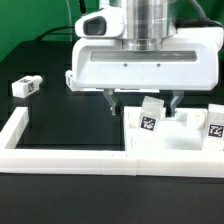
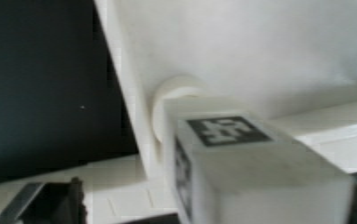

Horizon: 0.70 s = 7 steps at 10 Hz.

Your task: Assemble square table

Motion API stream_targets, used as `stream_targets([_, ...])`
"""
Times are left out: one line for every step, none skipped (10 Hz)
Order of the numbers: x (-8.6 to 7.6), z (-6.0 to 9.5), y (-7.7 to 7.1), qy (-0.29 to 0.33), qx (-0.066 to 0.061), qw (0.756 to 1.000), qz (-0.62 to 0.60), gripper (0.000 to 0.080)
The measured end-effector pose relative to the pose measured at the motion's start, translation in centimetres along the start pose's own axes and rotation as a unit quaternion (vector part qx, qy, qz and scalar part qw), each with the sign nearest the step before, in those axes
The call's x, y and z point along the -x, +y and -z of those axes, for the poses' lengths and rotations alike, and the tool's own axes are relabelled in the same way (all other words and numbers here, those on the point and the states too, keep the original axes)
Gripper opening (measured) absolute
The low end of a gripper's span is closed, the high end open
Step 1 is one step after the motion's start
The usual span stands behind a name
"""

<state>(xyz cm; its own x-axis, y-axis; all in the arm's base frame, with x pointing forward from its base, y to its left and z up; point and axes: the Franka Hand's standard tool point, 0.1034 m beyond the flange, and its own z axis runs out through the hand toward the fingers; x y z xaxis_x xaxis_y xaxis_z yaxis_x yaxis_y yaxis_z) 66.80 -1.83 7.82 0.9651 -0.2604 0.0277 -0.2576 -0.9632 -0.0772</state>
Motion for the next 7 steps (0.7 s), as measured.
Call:
stream_targets([0.00, 0.00, -0.15, 0.001, 0.000, 1.000, -0.003, 0.0625])
stream_targets([0.00, 0.00, -0.14, 0.001, 0.000, 1.000, -0.020, 0.0477])
stream_targets([0.01, -0.01, -0.17, 0.001, -0.001, 0.998, -0.055, 0.0477])
stream_targets([0.02, -0.02, -0.19, 0.000, -0.001, 0.995, -0.096, 0.0294])
stream_targets([0.02, -0.03, -0.20, 0.000, -0.001, 0.992, -0.126, 0.0294])
stream_targets([0.03, -0.04, -0.22, 0.000, -0.001, 0.988, -0.152, 0.0288])
stream_targets([0.04, -0.05, -0.25, 0.000, -0.001, 0.982, -0.189, 0.0288])
